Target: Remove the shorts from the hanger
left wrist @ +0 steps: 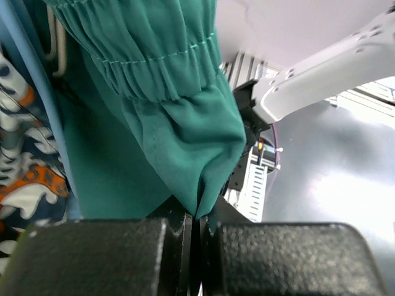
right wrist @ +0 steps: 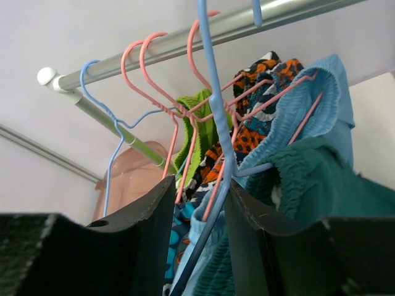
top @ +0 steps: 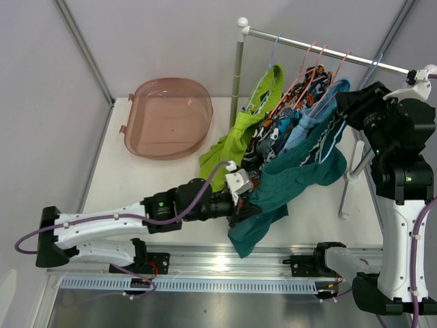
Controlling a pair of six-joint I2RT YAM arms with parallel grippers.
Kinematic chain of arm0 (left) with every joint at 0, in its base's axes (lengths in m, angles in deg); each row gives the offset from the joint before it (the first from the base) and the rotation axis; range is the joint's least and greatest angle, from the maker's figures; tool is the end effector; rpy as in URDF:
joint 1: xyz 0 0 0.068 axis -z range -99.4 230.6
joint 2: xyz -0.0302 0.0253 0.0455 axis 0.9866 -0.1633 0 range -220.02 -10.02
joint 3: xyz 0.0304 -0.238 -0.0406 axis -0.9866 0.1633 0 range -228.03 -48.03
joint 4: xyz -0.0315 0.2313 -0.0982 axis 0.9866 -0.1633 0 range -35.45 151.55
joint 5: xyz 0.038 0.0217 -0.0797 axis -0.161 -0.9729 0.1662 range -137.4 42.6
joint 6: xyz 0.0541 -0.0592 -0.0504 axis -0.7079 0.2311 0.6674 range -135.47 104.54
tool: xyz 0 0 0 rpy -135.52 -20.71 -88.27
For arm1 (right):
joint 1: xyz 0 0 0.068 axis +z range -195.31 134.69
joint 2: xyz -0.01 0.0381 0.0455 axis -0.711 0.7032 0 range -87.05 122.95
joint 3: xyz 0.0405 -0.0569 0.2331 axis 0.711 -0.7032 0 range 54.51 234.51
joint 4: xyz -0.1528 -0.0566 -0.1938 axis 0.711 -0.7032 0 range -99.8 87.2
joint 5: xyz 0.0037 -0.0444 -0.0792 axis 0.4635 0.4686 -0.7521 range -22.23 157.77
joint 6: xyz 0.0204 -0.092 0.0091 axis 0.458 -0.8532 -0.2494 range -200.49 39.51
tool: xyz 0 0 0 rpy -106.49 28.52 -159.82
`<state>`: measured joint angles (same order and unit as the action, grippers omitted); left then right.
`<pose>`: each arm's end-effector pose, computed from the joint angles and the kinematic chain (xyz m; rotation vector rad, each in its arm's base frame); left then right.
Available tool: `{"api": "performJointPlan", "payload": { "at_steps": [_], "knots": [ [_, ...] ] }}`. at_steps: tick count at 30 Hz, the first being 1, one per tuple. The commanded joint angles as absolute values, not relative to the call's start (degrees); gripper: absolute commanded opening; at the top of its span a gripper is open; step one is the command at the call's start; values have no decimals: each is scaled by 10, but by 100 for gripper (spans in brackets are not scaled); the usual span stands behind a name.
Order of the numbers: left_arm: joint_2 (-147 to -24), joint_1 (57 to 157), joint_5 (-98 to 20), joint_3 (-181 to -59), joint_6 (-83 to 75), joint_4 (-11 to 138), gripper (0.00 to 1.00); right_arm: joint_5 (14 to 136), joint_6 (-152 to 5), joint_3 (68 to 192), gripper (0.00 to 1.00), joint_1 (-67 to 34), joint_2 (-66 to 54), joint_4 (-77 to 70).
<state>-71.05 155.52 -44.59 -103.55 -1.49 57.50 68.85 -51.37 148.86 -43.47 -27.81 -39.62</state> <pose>0.0753 -0.2958 0.3282 0.9920 1.6085 -1.1520 0.2187 0.0088 0.4942 0.3671 1.5757 0.4339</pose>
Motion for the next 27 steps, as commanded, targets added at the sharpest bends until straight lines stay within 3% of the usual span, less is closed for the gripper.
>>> {"api": "performJointPlan", "payload": {
  "at_steps": [1, 8, 9, 13, 17, 20, 27],
  "knots": [
    [-769, 1564, -493, -1079, 11, 630, 0, 722, -479, 1517, 0, -440, -299, -378],
    [-999, 1560, -612, -1325, -5, 554, 0, 862, -398, 1478, 0, -437, -362, -462],
    [-1028, 1559, -619, -1415, -9, 517, 0, 869, -401, 1502, 0, -438, -366, -487],
    [-1117, 1558, -607, -1524, -4, 449, 0, 841, -466, 1596, 0, -439, -334, -564],
    [-1057, 1578, -584, -1442, 16, 487, 0, 821, -516, 1588, 0, -439, -314, -562],
    [-968, 1615, -639, -1344, 9, 492, 0, 801, -528, 1558, 0, -439, -312, -497],
    [-781, 1660, -735, -1193, 57, 361, 0, 765, -546, 1545, 0, -447, -264, -410]
  ]
}}
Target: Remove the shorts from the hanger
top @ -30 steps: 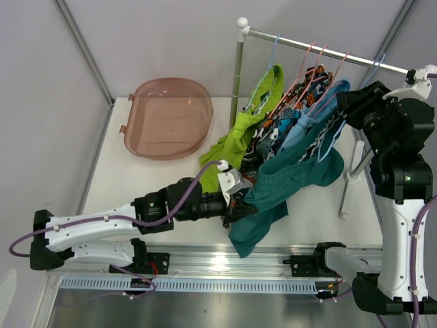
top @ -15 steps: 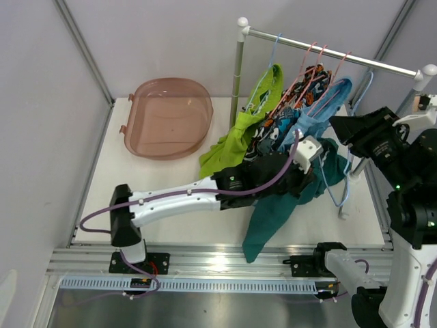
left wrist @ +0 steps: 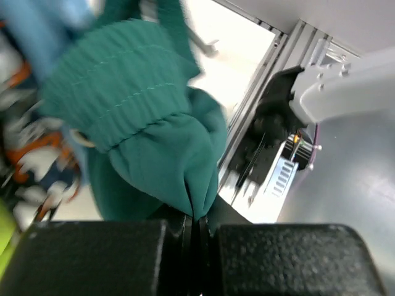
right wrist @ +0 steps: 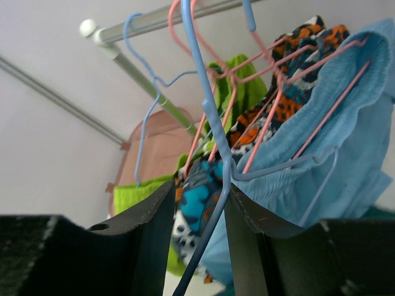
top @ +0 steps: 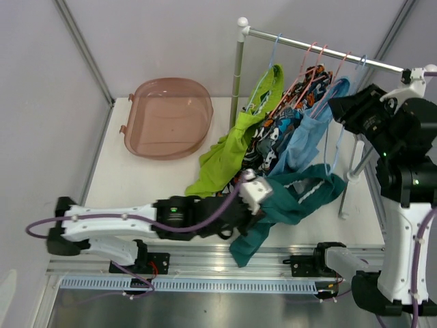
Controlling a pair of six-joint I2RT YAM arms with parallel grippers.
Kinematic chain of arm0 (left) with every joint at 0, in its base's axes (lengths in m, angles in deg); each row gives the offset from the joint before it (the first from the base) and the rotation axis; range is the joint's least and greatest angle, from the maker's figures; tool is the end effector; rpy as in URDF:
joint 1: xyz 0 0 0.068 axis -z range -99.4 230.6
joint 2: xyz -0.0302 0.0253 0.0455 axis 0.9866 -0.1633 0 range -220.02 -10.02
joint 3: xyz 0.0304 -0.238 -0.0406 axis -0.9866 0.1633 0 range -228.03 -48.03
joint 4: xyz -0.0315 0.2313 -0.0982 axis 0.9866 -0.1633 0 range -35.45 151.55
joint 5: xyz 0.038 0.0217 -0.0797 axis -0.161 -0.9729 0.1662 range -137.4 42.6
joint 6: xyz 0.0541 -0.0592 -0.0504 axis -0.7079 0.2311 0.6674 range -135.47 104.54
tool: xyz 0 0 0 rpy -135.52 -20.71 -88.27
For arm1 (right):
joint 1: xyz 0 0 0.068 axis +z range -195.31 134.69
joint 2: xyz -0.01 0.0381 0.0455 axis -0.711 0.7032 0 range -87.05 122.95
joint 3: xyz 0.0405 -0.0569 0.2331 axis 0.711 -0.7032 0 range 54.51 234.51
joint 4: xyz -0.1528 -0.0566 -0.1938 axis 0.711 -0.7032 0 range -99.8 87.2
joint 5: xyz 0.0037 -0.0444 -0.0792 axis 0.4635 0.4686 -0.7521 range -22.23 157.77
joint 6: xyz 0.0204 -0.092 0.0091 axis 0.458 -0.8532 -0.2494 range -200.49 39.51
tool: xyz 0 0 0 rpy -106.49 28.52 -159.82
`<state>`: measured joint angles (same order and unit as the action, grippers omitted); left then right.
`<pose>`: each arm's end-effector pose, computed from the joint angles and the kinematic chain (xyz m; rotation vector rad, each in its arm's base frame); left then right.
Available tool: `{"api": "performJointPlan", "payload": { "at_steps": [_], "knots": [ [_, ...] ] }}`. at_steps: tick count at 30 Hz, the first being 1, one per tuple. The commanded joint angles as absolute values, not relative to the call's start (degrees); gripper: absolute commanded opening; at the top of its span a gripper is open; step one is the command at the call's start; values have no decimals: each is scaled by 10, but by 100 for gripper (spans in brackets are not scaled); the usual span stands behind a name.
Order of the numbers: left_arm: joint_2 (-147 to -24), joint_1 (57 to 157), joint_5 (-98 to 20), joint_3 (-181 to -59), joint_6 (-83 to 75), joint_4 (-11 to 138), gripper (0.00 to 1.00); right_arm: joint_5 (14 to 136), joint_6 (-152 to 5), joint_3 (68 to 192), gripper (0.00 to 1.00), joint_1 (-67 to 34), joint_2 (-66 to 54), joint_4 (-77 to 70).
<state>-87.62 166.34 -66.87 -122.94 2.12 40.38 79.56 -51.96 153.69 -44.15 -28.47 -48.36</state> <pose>0.0544 -0.3471 0.3277 0.9577 1.8236 -0.8277 0.1954 0.0216 0.4982 0.2427 1.6688 0.5621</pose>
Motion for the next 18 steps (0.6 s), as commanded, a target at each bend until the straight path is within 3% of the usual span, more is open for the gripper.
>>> {"api": "performJointPlan", "payload": {
  "at_steps": [1, 8, 13, 18],
  "knots": [
    [-752, 1661, -747, -1178, 65, 352, 0, 759, -550, 1551, 0, -447, -257, -403],
    [-521, 1662, -814, -1071, 139, 232, 0, 718, -582, 1621, 0, -479, -203, -392],
    [-463, 1662, -875, -1085, 156, 171, 0, 689, -598, 1582, 0, -499, -203, -377],
    [-481, 1661, -933, -1137, 119, 154, 0, 683, -600, 1522, 0, -518, -208, -335]
  ]
}}
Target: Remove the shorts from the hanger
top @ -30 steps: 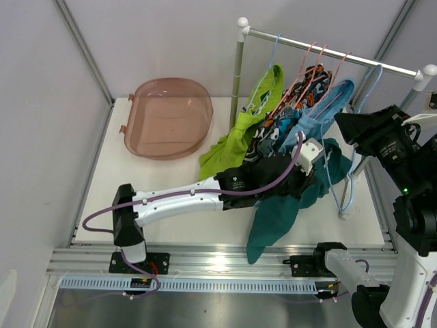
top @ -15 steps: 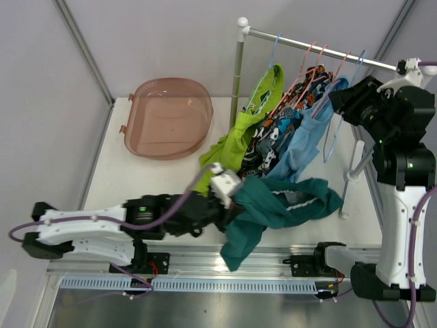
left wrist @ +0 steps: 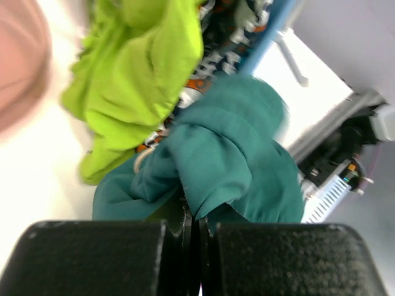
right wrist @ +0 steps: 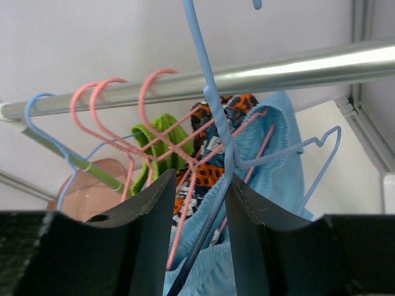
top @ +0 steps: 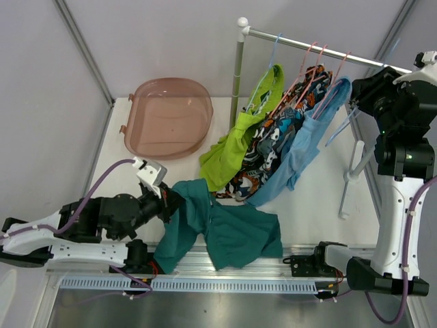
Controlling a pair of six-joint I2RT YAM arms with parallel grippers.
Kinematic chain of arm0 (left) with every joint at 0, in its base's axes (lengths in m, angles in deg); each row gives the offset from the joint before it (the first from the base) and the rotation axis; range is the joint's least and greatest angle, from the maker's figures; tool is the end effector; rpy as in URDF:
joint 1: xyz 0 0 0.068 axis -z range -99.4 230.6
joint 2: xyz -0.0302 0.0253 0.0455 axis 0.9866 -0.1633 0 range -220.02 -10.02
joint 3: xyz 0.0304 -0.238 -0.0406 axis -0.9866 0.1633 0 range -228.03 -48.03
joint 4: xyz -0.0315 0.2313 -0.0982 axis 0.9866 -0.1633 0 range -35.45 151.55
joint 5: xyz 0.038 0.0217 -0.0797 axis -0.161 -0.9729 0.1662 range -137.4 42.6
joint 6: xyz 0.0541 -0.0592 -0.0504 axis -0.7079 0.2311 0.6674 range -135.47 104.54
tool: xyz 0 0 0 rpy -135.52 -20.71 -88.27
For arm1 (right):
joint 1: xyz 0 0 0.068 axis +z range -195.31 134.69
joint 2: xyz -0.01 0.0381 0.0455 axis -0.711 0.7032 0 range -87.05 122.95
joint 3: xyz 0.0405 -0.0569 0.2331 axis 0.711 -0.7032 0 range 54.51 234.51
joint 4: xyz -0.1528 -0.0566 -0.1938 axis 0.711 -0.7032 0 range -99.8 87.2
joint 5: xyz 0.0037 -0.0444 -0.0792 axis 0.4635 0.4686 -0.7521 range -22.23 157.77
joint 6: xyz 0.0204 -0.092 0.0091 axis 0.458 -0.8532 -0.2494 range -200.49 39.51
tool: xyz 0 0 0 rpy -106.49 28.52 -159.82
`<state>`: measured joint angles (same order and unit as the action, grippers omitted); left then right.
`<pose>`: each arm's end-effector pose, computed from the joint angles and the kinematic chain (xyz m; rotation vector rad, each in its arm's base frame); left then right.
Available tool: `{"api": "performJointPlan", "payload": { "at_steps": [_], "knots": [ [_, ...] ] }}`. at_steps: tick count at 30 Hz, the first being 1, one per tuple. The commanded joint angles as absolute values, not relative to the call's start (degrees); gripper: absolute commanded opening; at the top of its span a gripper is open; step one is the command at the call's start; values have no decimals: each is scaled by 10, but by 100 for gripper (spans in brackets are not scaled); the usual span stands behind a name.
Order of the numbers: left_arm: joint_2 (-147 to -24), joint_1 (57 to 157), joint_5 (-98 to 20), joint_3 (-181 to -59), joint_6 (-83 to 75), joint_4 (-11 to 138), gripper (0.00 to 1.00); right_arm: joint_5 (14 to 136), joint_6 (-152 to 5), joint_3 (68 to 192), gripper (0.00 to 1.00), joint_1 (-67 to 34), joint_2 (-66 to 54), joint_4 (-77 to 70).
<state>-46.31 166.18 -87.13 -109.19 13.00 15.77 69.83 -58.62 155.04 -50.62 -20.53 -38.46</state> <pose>0.0662 -0.1470 0.3554 0.4812 1.8481 -0.7058 0.2480 -0.0198 0.5048 0.3499 1.5669 0.2533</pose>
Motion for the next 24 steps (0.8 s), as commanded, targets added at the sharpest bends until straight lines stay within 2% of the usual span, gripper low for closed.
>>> {"api": "performJointPlan", "payload": {
  "at_steps": [1, 11, 15, 16, 17, 18, 19, 20, 24],
  "knots": [
    [-487, 1661, -940, -1144, 113, 153, 0, 687, -598, 1511, 0, -527, -208, -330],
    [-554, 1651, -978, -1256, 32, 187, 0, 795, -536, 1407, 0, -584, -220, -285],
    [-585, 1581, -960, -1305, -10, 198, 0, 803, -532, 1391, 0, -585, -245, -305],
    [-593, 1560, -929, -1316, -25, 197, 0, 808, -533, 1390, 6, -585, -248, -317],
    [-610, 1538, -914, -1349, -32, 199, 0, 813, -536, 1392, 26, -586, -256, -325],
    [-619, 1500, -902, -1361, -40, 201, 0, 817, -539, 1391, 69, -586, -261, -329],
    [-630, 1485, -888, -1387, -60, 202, 0, 823, -540, 1385, 89, -585, -268, -333],
    [-641, 1470, -884, -1413, -71, 204, 0, 820, -543, 1383, 99, -585, -275, -336],
    [-719, 1379, -856, -1504, -121, 217, 0, 809, -546, 1370, 99, -585, -304, -343]
  ]
}}
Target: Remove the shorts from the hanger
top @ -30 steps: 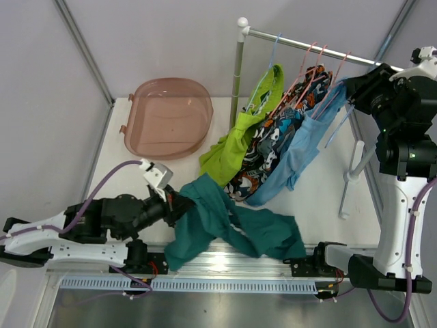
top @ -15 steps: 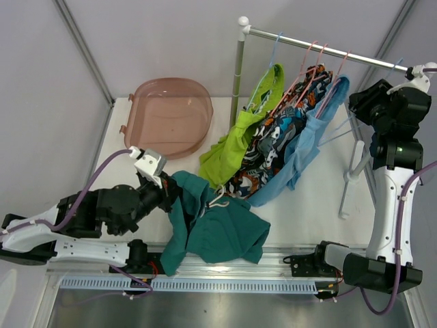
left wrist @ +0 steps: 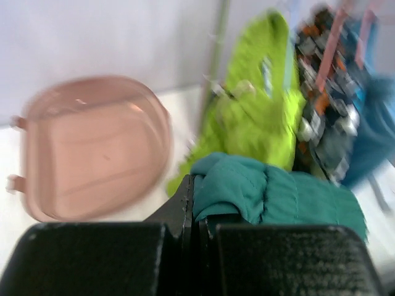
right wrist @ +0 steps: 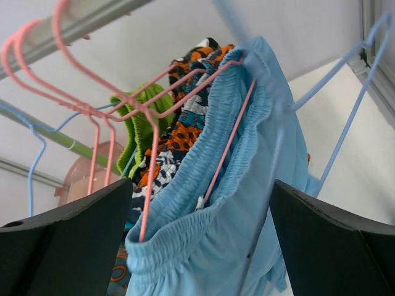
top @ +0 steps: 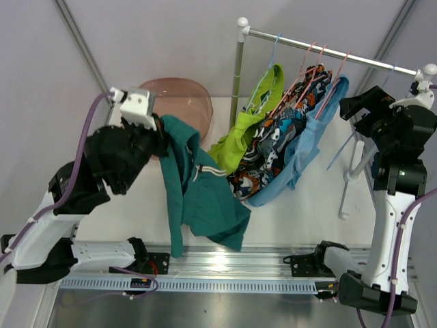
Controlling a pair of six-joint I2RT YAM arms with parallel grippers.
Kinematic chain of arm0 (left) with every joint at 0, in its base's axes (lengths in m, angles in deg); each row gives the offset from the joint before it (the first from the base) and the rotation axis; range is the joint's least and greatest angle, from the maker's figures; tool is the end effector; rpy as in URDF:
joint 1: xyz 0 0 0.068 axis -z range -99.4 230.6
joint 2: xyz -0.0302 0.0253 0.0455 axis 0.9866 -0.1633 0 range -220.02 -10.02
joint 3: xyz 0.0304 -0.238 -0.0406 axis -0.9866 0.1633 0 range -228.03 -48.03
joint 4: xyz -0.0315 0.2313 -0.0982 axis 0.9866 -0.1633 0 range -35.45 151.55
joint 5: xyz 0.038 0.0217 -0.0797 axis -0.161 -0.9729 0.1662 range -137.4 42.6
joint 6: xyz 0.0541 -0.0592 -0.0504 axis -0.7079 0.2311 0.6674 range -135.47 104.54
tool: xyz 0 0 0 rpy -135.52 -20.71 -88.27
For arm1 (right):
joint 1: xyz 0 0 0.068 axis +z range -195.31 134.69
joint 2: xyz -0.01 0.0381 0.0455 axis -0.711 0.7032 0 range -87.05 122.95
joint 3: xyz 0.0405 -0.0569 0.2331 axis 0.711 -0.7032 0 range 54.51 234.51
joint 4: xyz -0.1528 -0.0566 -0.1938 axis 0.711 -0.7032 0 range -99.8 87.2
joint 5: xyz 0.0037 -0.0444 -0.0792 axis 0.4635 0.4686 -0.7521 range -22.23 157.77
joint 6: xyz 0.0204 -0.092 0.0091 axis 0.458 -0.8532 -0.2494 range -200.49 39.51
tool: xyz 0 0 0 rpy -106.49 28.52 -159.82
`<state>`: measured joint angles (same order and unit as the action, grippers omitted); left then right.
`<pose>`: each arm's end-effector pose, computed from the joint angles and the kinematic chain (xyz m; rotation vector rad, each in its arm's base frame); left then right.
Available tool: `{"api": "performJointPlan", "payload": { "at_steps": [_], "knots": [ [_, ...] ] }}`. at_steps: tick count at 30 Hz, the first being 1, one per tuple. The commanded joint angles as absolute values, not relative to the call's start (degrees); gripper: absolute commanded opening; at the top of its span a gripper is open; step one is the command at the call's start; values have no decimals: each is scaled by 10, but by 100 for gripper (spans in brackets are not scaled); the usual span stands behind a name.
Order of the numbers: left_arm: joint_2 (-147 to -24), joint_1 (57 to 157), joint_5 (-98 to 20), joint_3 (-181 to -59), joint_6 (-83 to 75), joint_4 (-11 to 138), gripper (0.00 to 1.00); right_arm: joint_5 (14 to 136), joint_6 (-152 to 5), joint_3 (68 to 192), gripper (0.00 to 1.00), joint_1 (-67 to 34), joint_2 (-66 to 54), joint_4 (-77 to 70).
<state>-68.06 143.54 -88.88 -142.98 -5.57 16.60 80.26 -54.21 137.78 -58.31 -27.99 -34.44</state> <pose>0.1351 -0.1400 0.4820 0.2441 1.6692 -0.3381 0.2449 -0.0374 0.4448 0.4181 1.6585 0.3581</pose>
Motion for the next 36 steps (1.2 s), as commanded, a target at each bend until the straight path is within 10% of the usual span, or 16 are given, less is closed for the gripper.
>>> {"api": "performJointPlan", "payload": {
  "at_steps": [1, 13, 25, 36],
  "knots": [
    [-734, 1360, -845, -1541, -129, 213, 0, 810, -543, 1369, 99, -585, -308, -343],
    [-999, 1087, -731, -1943, -162, 168, 0, 831, -520, 1333, 99, -582, -365, -344],
    [-1144, 961, -683, -1977, -144, 451, 0, 858, -505, 1251, 99, -552, -413, -316],
    [-1308, 922, -678, -1895, -85, 396, 7, 885, -518, 1246, 99, -538, -457, -293]
  ]
}}
